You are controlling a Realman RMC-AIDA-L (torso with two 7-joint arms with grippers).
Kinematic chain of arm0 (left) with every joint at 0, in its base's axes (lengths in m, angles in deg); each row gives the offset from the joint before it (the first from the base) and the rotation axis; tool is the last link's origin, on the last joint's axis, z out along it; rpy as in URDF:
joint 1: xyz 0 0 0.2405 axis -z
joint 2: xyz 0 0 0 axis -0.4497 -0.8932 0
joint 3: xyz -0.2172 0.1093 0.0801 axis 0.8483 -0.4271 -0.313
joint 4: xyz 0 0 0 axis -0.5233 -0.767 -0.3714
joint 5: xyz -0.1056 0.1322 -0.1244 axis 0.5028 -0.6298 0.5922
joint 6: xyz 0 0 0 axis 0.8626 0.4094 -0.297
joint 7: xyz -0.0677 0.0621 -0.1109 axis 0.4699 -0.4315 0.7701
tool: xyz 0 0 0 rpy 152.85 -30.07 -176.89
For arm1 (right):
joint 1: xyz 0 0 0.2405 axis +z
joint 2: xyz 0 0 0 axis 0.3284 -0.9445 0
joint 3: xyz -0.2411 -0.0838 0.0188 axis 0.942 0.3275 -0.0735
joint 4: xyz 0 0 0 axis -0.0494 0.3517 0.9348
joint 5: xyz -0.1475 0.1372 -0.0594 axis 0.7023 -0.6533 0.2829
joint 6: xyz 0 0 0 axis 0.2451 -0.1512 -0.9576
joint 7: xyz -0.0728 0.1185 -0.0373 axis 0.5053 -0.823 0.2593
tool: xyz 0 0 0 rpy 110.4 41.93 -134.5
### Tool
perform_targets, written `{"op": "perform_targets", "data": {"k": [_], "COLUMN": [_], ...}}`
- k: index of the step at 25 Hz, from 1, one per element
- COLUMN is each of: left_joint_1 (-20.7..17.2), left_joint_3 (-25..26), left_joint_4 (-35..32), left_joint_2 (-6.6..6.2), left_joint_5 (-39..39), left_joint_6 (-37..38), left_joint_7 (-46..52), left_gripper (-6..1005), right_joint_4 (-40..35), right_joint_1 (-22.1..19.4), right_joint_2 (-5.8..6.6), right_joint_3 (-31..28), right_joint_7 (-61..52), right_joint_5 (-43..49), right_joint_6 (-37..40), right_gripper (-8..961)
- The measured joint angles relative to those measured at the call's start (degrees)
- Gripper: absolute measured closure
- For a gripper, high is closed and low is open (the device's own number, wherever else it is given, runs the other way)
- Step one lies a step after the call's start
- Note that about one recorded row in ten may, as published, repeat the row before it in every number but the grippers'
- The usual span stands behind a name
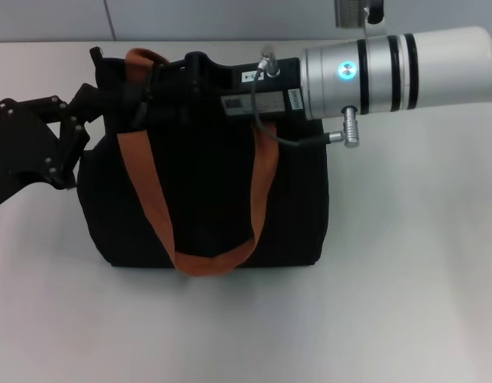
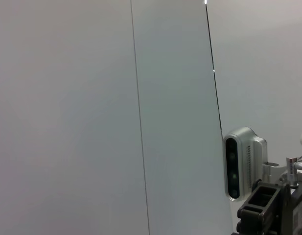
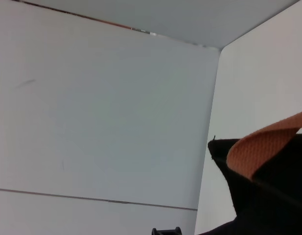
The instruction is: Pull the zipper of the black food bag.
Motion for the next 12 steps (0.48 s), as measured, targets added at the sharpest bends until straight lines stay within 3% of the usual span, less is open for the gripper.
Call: {"op": "perform_targets", "data": {"k": [12], "left_joint_1": [0.26], "left_joint_3": [0.23], "left_joint_4": [0.05], "left_joint_2": [0.03], "left_joint_5": [0.10], "left_joint_6": [-0.19], "left_joint_7": [-0.03], "left_gripper": [989], "right_joint_4": [0.65], "right_joint_1": [-0.23], "right_joint_2": [-0.08], "right_joint_3": [0.33], "right_joint_7": [0.38], "right_joint_5": [-0.79], "right_joint_6": [-1.09], "right_gripper": [520]}}
